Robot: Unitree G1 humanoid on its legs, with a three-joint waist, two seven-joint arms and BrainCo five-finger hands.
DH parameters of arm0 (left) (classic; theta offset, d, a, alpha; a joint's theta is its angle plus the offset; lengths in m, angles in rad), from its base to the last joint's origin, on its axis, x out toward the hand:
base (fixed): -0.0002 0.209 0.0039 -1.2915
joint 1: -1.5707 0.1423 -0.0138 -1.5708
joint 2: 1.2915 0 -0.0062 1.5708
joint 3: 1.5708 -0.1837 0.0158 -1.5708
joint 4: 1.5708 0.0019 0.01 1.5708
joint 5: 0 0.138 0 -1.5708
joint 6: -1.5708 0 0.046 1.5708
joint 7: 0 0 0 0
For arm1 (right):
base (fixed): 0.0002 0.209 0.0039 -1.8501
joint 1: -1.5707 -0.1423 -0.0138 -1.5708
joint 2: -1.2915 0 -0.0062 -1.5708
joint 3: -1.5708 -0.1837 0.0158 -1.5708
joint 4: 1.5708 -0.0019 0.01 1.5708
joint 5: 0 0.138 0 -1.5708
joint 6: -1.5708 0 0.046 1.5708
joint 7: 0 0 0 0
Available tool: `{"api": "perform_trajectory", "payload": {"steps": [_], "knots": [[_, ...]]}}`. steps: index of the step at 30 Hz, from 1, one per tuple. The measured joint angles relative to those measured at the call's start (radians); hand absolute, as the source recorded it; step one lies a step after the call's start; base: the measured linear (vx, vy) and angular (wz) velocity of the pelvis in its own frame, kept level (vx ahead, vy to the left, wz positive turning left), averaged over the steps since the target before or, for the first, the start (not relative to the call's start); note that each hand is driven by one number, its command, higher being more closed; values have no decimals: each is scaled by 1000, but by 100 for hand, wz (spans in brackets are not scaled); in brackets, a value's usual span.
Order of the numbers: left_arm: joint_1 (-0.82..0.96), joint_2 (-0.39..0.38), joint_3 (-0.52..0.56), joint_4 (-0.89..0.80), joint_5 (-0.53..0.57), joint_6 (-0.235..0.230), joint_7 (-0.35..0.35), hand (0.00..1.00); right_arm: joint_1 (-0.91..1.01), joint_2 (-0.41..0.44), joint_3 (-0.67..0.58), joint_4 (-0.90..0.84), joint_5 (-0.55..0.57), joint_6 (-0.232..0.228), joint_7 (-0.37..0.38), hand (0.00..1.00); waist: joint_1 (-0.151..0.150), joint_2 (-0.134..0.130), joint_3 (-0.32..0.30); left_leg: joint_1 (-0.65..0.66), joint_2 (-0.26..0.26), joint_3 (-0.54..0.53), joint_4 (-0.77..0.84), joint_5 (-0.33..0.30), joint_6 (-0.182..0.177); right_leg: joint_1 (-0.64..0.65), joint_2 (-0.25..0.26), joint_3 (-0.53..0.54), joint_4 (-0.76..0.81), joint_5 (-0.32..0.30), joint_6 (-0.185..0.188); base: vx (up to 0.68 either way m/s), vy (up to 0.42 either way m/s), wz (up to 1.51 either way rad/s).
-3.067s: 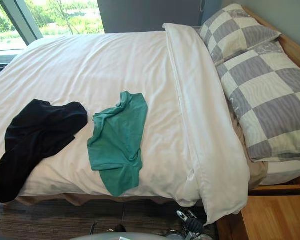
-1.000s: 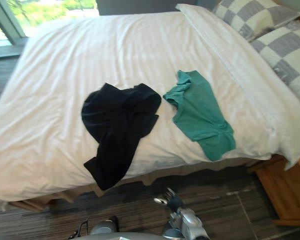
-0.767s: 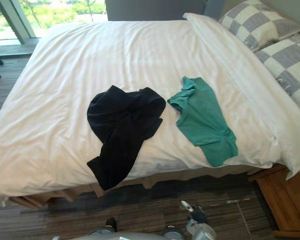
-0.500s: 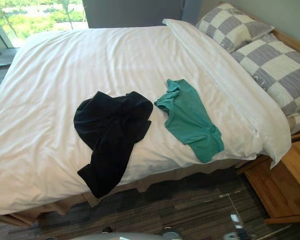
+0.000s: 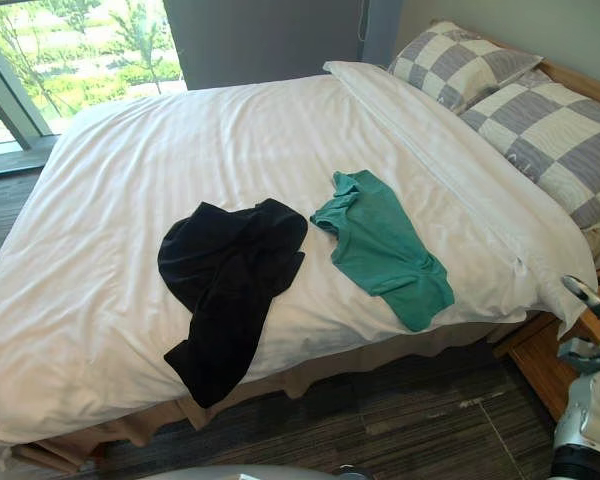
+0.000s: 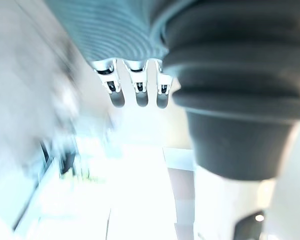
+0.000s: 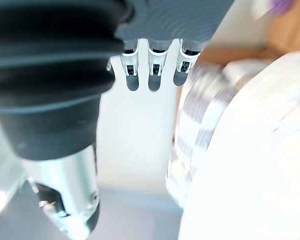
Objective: Tidy the bed and pick cloth on bed and put in laundry
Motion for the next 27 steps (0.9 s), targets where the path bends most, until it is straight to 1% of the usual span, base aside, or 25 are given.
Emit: {"api": "perform_trajectory", "payload": {"steps": [2,3,4,5,6,8,9,10,11,12,14,15,16,17,18,19,21,22,23,24,25,27], "knots": [[-93,0,-150,4,64,36,-54,0,-45,-2,70,3,-37,0,39,0,-20,0,0,0,1,10,0,4,-3,-10,2,13,5,0,0,38,-8,-15],[-118,-1,-187,5,68,40,-70,0,-53,-7,92,6,-40,1,45,0,-26,-1,0,0,1,12,0,4,-3,-11,2,14,5,0,0,38,-8,-8],[-166,-1,-254,7,81,50,-94,0,-68,-12,136,8,-61,1,54,0,-38,-1,1,1,1,14,0,4,-3,-11,2,15,7,0,0,37,-1,-6],[-215,-1,-312,11,114,57,-116,0,-82,-16,183,7,-83,2,59,0,-43,-1,1,2,0,20,0,4,-3,-13,2,19,7,0,-1,33,2,-6],[-239,-1,-341,11,133,58,-127,0,-89,-17,204,7,-90,2,61,0,-46,-1,1,2,0,22,0,5,-2,-14,3,20,7,1,-1,26,4,-7],[-326,-14,-439,11,257,57,-133,0,-120,-16,272,7,-110,16,73,0,-49,2,6,2,0,33,0,7,1,-23,3,32,10,1,-1,13,7,-10],[-344,-23,-456,11,294,56,-133,0,-132,-16,283,5,-113,22,75,0,-50,4,8,0,0,37,0,7,1,-29,3,39,12,1,-1,1,11,-19],[-378,-34,-497,11,360,55,-134,0,-167,-16,305,4,-113,31,76,0,-51,10,25,-3,-1,46,0,9,4,-39,3,49,18,2,-4,-23,16,-17],[-399,-40,-517,12,390,56,-134,0,-188,-17,315,4,-113,35,75,0,-54,9,40,-4,-1,50,0,11,7,-45,3,53,21,4,-6,-69,22,-14],[-445,-58,-556,13,444,59,-133,0,-232,-17,332,3,-114,46,76,0,-58,13,66,-22,-1,55,0,18,14,-68,4,58,26,9,-12,-121,32,-10],[-541,-70,-628,15,528,79,-134,0,-323,-17,359,3,-112,61,75,0,-64,13,116,-72,-1,60,0,38,22,-136,4,70,40,27,-18,-130,30,-9],[-620,-87,-666,28,576,103,-136,0,-388,-18,362,4,-110,66,75,0,-68,9,160,-110,-1,61,0,52,28,-178,6,74,41,45,-24,-147,33,-10],[-695,-111,-691,54,617,131,-152,0,-451,-19,362,5,-99,67,74,0,-73,7,212,-140,-1,64,0,65,32,-212,7,82,41,65,-25,-153,35,-11],[-722,-120,-701,63,619,154,-171,0,-480,-19,365,5,-93,67,74,0,-76,4,237,-151,-1,66,0,69,34,-225,8,89,41,73,-26,-147,43,-22],[-755,-140,-717,88,629,197,-212,0,-525,-19,367,4,-91,67,75,0,-83,3,273,-168,-2,82,1,76,39,-252,9,103,40,87,-26,-103,42,-35],[-760,-156,-726,108,648,259,-263,0,-562,-20,369,1,-68,67,75,0,-94,3,313,-177,-5,96,1,78,41,-273,10,123,41,99,-26,-73,37,-39],[-762,-176,-732,142,654,306,-292,0,-562,-26,369,-8,-53,67,77,0,-99,4,339,-180,-7,113,1,78,41,-286,10,137,48,100,-26,-13,16,-27],[-765,-189,-741,180,654,360,-325,0,-562,-26,370,-23,-52,68,77,0,-112,4,365,-196,-7,123,1,78,41,-310,10,150,59,100,-26,-12,8,-21],[-767,-197,-742,190,656,389,-336,0,-560,-26,370,-40,-52,68,78,0,-115,3,373,-211,-7,135,2,78,41,-336,10,158,71,100,-26,-3,3,-21],[-773,-204,-742,199,657,407,-347,0,-559,-26,370,-52,-52,69,79,0,-114,0,378,-218,-7,143,8,78,41,-354,10,165,81,100,-26,23,-7,-17],[-789,-220,-742,209,665,448,-368,0,-558,-26,370,-81,-52,72,82,0,-114,-4,383,-246,-5,153,21,78,41,-385,9,175,92,100,-26,46,-18,-13],[-816,-232,-741,210,706,480,-370,0,-558,-26,370,-130,-52,77,86,0,-113,-6,406,-261,1,168,37,78,41,-404,8,179,113,99,-26,22,-9,-3]]}}
